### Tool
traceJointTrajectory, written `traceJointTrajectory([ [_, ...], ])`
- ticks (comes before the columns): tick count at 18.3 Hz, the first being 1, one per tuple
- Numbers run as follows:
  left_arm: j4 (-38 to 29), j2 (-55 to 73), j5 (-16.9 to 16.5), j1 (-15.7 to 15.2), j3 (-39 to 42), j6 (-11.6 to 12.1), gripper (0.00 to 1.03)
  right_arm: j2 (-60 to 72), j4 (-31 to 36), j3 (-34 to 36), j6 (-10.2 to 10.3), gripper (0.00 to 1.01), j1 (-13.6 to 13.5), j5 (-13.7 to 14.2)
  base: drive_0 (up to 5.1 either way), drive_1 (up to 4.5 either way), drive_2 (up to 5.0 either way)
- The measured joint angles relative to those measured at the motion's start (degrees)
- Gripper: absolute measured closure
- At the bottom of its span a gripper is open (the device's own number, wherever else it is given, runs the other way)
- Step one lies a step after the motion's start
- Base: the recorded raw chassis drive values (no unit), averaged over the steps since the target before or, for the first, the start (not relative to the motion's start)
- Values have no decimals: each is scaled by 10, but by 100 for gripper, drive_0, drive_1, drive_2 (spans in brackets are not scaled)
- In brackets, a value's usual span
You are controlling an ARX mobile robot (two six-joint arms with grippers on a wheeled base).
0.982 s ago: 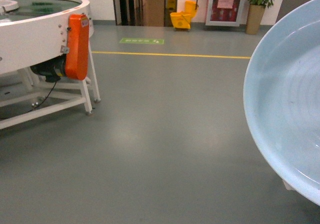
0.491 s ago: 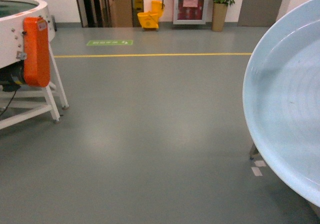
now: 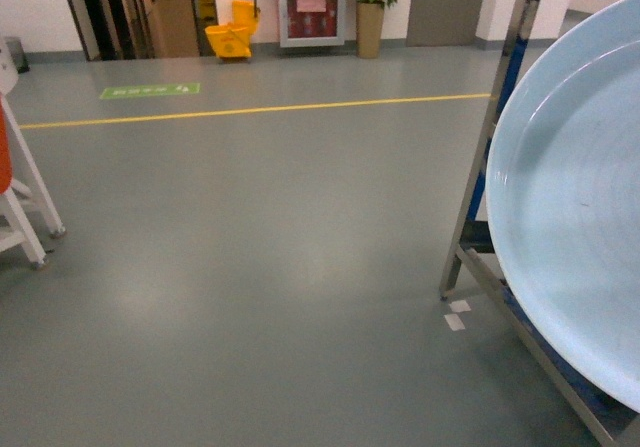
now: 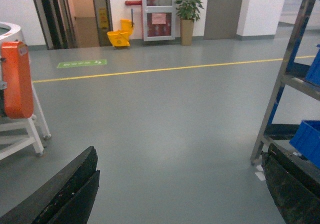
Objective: Place blue tray on left shelf second layer neatly
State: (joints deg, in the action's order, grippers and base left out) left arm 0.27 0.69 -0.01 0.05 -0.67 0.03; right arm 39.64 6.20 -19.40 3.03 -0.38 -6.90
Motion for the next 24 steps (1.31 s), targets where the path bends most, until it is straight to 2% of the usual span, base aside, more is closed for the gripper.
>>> traceJointTrajectory([
  [18, 0, 0, 0, 0, 0, 0, 5, 0, 0, 0, 0, 99, 0, 0, -156, -156, -156],
  [22, 1, 0, 0, 0, 0, 0, 5, 0, -1, 0, 0, 99, 0, 0, -167, 263, -597],
  [24, 3, 0, 0, 0, 0, 0, 5, 2, 1, 0, 0, 99, 0, 0, -171, -171, -171],
])
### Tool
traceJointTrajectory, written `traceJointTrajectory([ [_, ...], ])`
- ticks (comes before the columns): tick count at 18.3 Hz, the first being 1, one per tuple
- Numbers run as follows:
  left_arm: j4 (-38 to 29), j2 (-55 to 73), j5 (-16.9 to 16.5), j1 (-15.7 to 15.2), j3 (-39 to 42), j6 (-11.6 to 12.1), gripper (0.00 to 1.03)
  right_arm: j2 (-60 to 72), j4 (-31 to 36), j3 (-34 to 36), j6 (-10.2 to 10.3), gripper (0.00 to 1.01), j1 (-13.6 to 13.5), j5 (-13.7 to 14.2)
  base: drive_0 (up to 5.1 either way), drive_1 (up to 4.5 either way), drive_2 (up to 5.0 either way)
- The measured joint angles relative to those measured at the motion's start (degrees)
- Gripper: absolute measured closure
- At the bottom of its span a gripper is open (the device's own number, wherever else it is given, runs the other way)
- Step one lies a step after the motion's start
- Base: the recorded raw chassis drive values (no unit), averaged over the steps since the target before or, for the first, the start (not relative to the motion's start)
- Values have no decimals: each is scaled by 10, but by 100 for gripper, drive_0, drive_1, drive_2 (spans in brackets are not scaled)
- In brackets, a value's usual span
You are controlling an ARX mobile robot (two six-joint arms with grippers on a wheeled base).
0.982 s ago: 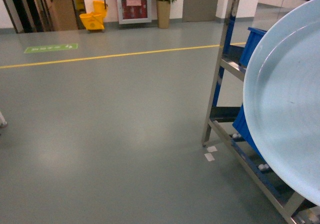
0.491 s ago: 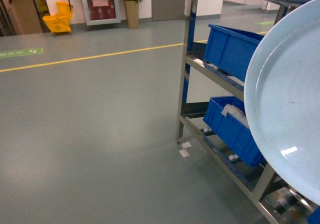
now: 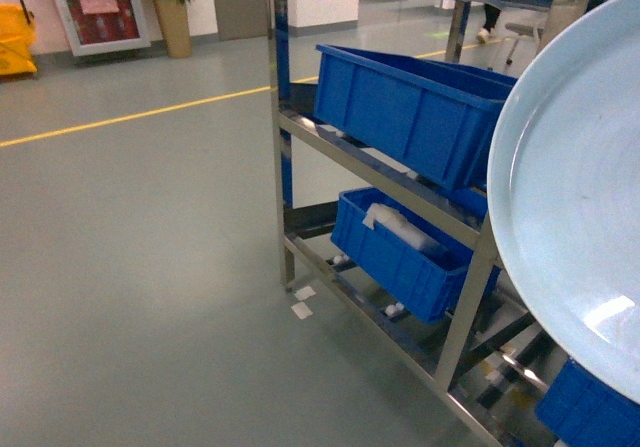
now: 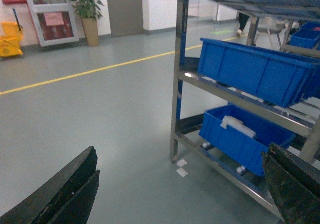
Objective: Place blue tray on left shelf second layer neatly
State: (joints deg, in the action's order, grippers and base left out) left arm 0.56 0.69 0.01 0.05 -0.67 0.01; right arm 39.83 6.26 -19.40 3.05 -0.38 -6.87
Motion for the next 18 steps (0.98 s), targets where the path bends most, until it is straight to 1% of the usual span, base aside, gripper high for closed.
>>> traceJointTrajectory([
  [6, -3, 0, 0, 0, 0, 0, 5, -2, 0, 1, 0, 99, 0, 0, -160, -160, -160],
  [8, -3, 0, 0, 0, 0, 0, 5, -2, -1, 1, 0, 99, 0, 0, -161, -52, -270],
  [18, -4, 0, 0, 0, 0, 0, 5, -3, 1, 1, 0, 99, 0, 0, -584, 279, -180],
])
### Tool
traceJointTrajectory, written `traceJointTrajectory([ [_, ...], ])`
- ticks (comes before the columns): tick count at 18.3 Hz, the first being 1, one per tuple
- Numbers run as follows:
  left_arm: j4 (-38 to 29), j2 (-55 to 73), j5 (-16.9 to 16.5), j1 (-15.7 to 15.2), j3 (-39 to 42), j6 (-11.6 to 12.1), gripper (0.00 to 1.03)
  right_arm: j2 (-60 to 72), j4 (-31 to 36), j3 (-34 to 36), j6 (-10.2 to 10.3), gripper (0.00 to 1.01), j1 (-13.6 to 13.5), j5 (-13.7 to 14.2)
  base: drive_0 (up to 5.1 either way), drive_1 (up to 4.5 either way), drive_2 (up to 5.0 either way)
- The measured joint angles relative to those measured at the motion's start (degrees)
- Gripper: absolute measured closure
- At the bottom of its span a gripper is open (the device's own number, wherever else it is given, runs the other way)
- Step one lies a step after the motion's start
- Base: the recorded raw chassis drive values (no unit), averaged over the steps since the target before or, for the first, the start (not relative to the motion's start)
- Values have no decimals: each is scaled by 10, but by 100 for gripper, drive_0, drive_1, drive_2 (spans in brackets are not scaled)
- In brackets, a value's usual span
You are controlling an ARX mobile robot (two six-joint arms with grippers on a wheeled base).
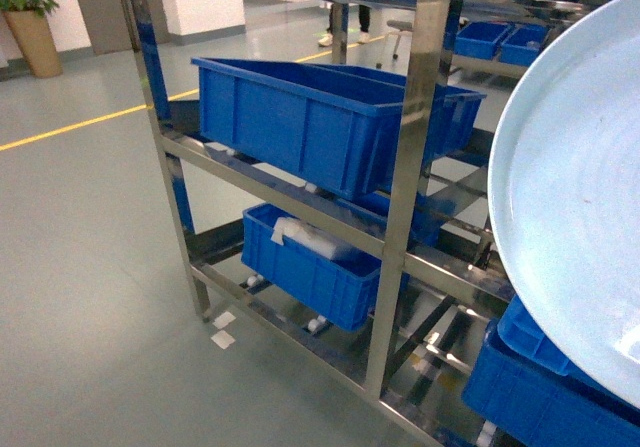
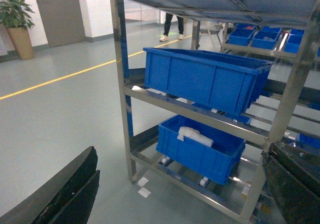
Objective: Place blue tray on left shelf second layer neatly
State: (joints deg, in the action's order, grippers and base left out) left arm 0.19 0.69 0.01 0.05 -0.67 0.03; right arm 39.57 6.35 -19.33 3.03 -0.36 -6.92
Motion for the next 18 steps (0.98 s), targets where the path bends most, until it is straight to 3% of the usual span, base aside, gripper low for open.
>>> traceJointTrajectory([
  [4, 3, 0, 3, 0, 0, 0, 5, 1, 0, 0, 0, 99, 0, -4, -367, 151, -291],
  [18, 1, 0, 0, 0, 0, 0, 5, 1, -2, 0, 0, 99, 0, -1, -161, -161, -161],
])
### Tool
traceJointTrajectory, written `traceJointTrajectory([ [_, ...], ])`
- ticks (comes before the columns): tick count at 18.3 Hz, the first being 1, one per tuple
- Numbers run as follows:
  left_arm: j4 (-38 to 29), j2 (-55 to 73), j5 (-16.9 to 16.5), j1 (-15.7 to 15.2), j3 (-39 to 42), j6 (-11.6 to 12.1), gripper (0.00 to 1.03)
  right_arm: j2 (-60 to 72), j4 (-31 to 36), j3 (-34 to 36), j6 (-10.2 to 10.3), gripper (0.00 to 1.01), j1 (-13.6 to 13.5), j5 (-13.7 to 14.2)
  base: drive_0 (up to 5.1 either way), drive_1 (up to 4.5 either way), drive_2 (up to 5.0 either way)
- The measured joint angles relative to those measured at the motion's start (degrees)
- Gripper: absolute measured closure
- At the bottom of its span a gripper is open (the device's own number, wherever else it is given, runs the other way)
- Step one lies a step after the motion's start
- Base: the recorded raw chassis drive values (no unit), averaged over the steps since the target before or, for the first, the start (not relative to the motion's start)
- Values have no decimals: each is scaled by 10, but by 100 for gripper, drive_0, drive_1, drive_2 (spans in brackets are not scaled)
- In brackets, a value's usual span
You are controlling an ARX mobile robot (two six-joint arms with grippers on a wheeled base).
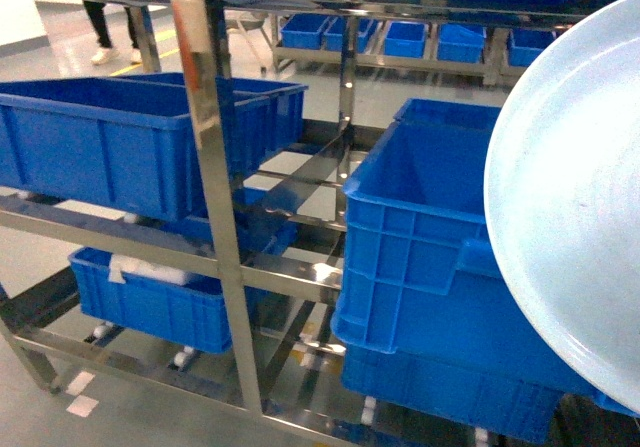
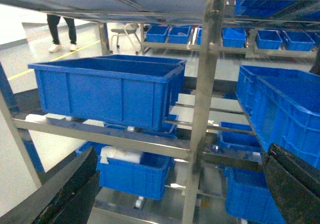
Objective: Place blue tray on left shelf second layer neatly
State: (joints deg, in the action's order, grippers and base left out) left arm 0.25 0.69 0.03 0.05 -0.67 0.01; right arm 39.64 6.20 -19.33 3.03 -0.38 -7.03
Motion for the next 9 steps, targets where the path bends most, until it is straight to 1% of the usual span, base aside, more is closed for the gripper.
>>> traceJointTrajectory([
  [9, 0, 0, 0, 0, 0, 0, 5, 0, 0, 0, 0, 99, 0, 0, -154, -154, -154],
])
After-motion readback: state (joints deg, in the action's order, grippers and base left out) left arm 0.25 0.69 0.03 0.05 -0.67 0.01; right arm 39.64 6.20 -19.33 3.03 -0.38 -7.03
